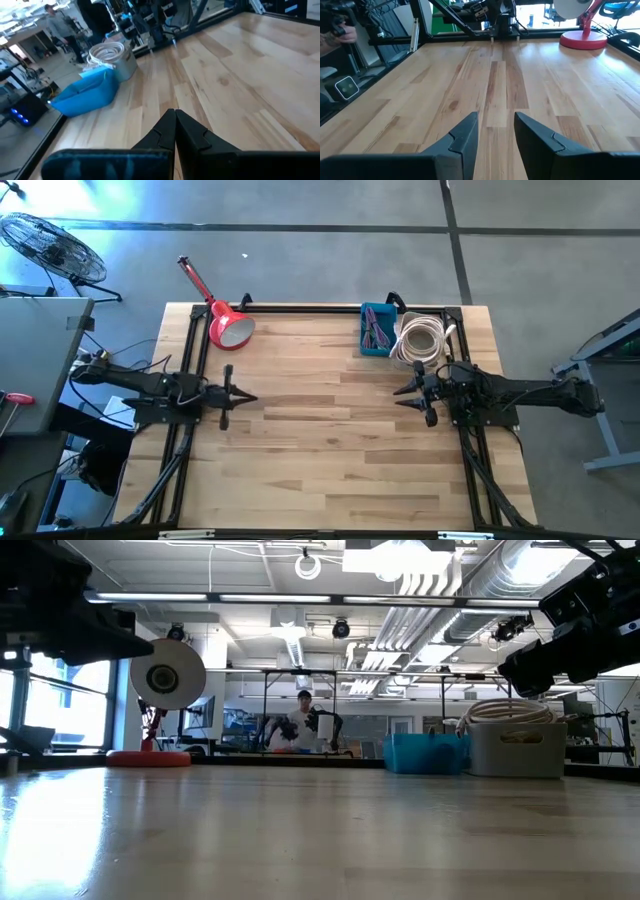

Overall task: Pick & Place USB Port
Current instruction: Return to Home Position

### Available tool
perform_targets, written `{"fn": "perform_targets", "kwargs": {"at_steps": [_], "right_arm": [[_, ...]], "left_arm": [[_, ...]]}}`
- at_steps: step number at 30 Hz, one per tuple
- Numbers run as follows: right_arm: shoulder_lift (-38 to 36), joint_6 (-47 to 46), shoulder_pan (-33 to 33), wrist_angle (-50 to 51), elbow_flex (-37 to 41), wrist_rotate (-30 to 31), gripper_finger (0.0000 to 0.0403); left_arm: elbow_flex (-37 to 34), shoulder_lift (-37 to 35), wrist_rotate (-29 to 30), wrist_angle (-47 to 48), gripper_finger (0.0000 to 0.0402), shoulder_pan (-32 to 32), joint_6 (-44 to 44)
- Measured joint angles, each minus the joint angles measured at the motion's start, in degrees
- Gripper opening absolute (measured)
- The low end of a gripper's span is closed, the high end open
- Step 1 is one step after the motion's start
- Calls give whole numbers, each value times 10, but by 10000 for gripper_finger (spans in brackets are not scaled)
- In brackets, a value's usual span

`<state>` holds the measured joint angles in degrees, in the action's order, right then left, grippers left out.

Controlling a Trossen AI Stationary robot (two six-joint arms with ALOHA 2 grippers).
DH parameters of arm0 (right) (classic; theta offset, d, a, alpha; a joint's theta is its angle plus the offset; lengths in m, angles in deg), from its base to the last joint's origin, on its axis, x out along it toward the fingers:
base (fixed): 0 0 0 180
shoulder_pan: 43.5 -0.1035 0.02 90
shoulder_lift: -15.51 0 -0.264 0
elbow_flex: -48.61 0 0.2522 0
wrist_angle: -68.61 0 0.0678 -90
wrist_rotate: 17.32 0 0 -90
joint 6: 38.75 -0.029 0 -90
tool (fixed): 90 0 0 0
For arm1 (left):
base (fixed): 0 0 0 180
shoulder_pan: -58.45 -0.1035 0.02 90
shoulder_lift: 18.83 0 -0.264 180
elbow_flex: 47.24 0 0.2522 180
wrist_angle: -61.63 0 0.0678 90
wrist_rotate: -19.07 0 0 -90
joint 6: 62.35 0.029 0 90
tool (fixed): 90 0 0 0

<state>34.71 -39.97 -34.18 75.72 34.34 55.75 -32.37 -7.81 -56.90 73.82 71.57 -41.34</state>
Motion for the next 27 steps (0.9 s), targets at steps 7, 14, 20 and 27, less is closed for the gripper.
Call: {"fn": "perform_targets", "kwargs": {"at_steps": [7,14,20,27], "right_arm": [[0,-2,0,0,0,0,119],[0,-4,0,0,0,-1,119],[0,-5,0,0,0,-1,119],[0,-5,0,3,0,-2,119]], "left_arm": [[0,-24,-18,3,1,0,13],[0,-71,-47,7,1,0,29],[2,-107,-46,8,1,0,43],[10,-106,-42,25,1,0,42]]}}
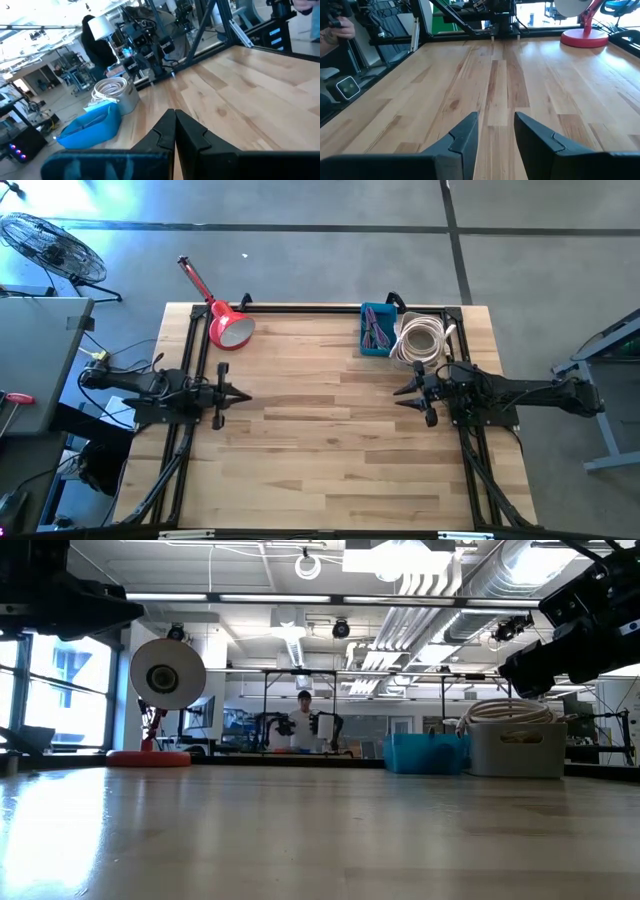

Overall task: Pick & Place USB Port
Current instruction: Return to Home Position

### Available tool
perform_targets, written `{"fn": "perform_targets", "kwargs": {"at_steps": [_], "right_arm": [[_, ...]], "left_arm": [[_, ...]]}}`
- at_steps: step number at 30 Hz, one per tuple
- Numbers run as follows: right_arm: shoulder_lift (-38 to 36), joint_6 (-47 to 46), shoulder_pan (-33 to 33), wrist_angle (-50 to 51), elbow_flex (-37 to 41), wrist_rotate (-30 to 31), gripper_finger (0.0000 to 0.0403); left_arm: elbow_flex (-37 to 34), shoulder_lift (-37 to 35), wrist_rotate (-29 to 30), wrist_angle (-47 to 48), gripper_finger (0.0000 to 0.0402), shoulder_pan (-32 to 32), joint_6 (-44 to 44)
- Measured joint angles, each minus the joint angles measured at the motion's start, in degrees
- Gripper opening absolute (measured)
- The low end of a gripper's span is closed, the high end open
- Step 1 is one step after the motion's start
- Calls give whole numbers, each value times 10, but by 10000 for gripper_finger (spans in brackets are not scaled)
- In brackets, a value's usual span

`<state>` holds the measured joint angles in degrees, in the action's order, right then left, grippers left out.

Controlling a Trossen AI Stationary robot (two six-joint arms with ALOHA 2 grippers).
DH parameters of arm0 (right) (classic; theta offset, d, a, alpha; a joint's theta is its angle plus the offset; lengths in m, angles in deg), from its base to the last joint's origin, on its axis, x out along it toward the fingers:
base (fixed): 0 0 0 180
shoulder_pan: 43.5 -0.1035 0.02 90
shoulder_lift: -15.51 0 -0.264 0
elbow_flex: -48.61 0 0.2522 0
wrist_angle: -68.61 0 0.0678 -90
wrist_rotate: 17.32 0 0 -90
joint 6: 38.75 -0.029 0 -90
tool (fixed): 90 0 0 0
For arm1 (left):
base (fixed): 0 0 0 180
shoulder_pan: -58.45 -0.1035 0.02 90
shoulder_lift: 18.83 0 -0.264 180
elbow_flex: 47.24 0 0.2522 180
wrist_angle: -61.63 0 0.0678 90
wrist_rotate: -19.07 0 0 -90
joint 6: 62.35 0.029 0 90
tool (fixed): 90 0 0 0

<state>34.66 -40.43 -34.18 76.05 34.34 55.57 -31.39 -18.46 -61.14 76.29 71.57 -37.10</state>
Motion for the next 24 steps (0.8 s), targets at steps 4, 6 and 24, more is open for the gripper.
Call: {"fn": "perform_targets", "kwargs": {"at_steps": [4,6,24], "right_arm": [[0,4,0,-26,0,-9,119],[-1,10,0,-44,0,-24,119],[-31,5,1,21,0,64,119]], "left_arm": [[1,0,6,6,1,0,0],[2,0,4,9,1,0,-2],[3,0,-57,22,1,0,-5]]}}
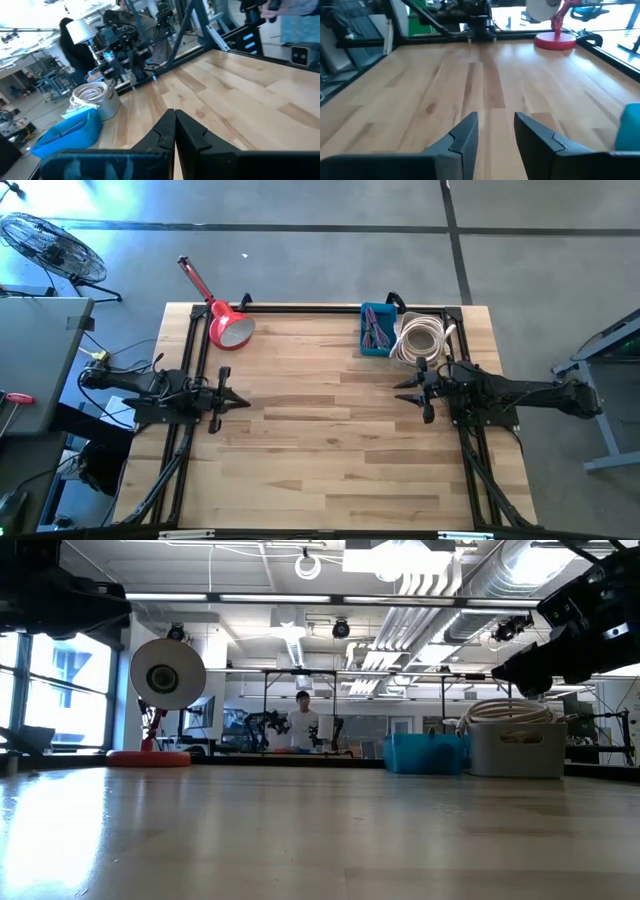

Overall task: Pick & Place USB Port
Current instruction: Return to Home Position

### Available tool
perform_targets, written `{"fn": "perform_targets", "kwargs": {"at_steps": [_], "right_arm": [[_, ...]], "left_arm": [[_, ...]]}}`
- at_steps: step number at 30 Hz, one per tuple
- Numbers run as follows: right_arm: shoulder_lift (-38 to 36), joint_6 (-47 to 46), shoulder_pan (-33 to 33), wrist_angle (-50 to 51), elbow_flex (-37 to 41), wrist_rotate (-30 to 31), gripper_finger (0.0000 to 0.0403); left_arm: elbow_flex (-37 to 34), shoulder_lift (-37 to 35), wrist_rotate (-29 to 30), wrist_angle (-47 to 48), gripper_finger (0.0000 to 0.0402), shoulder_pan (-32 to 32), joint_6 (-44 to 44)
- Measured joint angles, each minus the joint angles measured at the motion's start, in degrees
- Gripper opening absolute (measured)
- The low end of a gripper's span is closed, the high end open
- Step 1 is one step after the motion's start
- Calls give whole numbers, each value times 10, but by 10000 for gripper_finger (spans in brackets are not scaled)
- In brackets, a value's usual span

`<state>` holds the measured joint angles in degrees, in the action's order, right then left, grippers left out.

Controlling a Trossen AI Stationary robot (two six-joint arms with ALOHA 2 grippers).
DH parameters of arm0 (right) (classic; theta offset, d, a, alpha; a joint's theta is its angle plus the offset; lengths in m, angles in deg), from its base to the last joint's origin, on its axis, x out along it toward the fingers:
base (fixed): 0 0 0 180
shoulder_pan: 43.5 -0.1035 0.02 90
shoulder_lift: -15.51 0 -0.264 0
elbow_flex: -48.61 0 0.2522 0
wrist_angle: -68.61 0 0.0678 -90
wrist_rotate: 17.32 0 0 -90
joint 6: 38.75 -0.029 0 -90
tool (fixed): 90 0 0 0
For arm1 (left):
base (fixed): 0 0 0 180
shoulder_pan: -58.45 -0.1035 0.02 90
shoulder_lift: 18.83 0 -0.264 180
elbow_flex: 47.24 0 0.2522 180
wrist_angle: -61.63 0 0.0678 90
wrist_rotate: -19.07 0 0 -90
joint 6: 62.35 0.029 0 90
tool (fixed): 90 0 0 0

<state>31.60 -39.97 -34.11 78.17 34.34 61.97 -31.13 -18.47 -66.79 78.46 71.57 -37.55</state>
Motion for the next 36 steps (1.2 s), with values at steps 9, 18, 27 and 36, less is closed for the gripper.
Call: {"fn": "perform_targets", "kwargs": {"at_steps": [9,18,27,36], "right_arm": [[-62,0,-1,12,0,-2,119],[-87,0,-1,14,0,-3,119],[-111,3,-1,23,-2,-2,119],[-130,-4,-1,80,-22,14,119]], "left_arm": [[0,0,-6,1,1,0,-2],[0,0,8,-1,1,0,-11],[-1,0,31,-5,1,0,-12],[-1,0,33,-5,1,0,-13]]}}
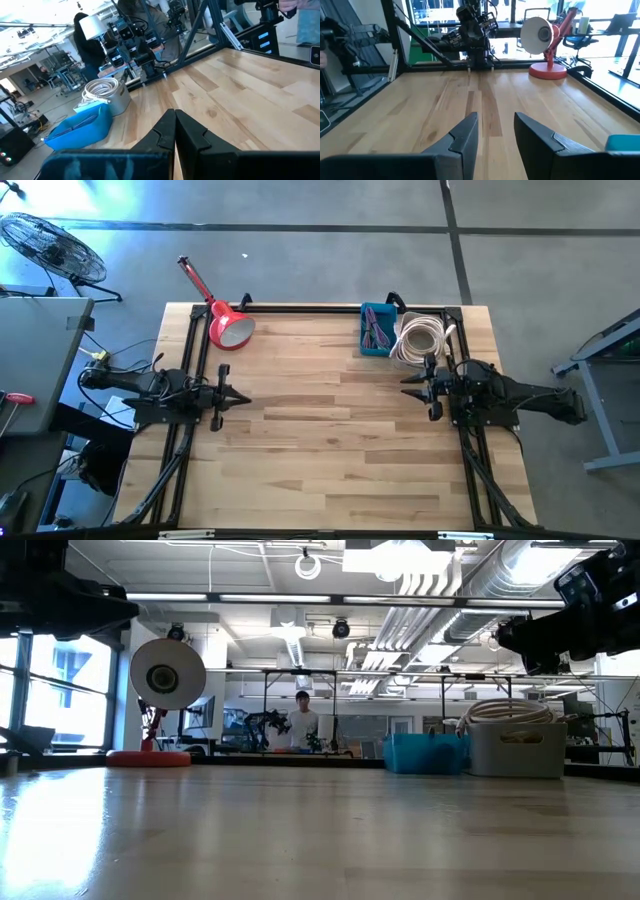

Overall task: Pick & Place USB Port
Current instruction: Return to Home Position

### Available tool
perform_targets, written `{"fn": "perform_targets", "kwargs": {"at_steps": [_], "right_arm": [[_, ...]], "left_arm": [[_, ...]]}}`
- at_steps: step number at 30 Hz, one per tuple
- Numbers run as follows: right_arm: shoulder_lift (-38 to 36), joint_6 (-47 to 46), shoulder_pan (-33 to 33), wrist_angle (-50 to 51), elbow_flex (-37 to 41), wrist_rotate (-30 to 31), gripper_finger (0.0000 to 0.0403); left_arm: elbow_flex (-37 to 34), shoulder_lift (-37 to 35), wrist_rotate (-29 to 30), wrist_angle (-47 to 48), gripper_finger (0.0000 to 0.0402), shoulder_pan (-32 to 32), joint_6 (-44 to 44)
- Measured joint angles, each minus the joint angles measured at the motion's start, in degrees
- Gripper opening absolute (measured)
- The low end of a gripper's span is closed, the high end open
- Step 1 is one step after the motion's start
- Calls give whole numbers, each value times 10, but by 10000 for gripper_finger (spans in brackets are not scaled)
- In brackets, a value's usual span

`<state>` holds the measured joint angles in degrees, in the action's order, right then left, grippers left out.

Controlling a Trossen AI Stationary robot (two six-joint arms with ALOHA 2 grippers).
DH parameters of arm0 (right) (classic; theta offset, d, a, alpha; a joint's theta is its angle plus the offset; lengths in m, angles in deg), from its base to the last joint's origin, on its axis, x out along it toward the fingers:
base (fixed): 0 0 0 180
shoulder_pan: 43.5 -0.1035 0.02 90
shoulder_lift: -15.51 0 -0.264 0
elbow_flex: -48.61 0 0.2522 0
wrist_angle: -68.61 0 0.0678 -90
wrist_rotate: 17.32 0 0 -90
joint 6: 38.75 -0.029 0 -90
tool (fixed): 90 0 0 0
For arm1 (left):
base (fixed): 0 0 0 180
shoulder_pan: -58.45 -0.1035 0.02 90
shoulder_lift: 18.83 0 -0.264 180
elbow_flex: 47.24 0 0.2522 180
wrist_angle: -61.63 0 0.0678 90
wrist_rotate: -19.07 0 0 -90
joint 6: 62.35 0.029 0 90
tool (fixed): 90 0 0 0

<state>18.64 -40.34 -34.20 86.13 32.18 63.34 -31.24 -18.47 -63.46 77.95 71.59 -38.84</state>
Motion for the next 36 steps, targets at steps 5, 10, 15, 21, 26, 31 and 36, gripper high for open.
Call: {"fn": "perform_targets", "kwargs": {"at_steps": [5,10,15,21,26,31,36], "right_arm": [[2,1,0,-47,16,0,119],[13,0,0,-51,18,0,119],[28,-45,0,-51,18,0,119],[33,-96,0,-52,18,0,119],[33,-125,0,-53,18,0,119],[33,-138,0,-53,18,18,119],[33,-124,0,-51,18,4,119]], "left_arm": [[0,0,1,0,1,0,0],[0,0,1,0,1,0,0],[0,0,1,0,1,0,1],[1,0,-26,4,1,0,2],[0,0,-62,5,1,0,2],[0,0,-65,5,1,0,2],[0,0,-64,4,1,0,2]]}}
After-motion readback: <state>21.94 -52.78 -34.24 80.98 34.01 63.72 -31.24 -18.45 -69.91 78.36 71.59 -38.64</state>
